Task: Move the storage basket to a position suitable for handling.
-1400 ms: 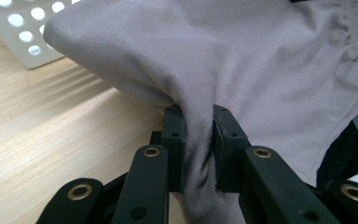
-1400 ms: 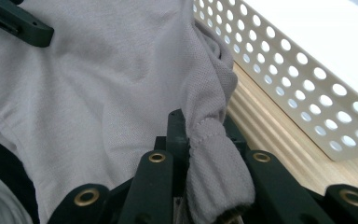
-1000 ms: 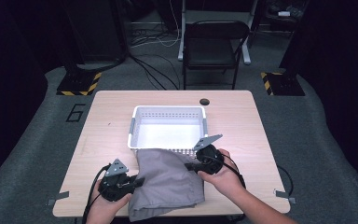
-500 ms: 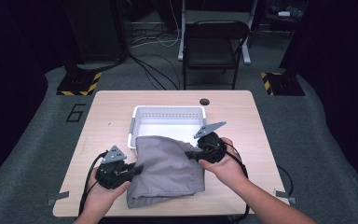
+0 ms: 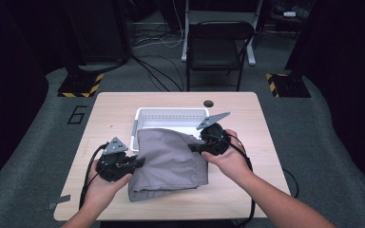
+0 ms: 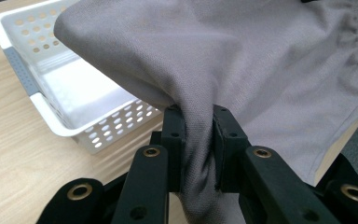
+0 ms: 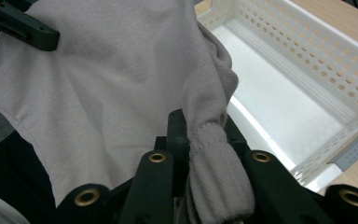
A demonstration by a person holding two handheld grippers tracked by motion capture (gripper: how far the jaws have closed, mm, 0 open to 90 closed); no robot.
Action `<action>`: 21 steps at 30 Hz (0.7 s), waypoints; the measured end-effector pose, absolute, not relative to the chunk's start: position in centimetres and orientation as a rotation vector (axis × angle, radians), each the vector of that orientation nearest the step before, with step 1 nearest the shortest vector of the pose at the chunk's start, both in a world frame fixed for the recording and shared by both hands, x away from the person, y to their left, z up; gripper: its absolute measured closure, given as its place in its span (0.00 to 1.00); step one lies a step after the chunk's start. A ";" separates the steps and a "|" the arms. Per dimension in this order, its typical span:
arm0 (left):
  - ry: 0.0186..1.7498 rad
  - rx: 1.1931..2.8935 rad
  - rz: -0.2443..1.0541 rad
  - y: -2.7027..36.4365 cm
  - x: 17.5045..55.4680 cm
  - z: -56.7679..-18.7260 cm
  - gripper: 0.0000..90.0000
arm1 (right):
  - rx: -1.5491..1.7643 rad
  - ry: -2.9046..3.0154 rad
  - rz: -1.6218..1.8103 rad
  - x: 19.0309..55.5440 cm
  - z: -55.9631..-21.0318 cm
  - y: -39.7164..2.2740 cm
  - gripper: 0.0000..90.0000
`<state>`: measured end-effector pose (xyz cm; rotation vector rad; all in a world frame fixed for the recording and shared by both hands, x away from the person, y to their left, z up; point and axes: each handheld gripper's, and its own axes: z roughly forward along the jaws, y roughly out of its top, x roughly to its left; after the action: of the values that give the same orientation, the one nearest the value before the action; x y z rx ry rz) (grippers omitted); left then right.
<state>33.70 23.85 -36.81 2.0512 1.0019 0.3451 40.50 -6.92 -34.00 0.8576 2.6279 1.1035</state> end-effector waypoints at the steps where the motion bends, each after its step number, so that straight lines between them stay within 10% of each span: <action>1: 1.001 2.045 0.353 23.9 33.8 -36.7 0.86 | 0.859 2.618 1.111 40.5 -33.9 -6.9 0.88; 21: 1.007 2.029 0.354 24.0 35.7 -34.7 0.86 | 0.891 2.600 1.093 42.6 -31.4 -6.5 0.88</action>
<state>35.65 24.02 -34.72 2.0286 1.0072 0.3544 42.58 -6.52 -31.42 0.8906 2.6001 1.0925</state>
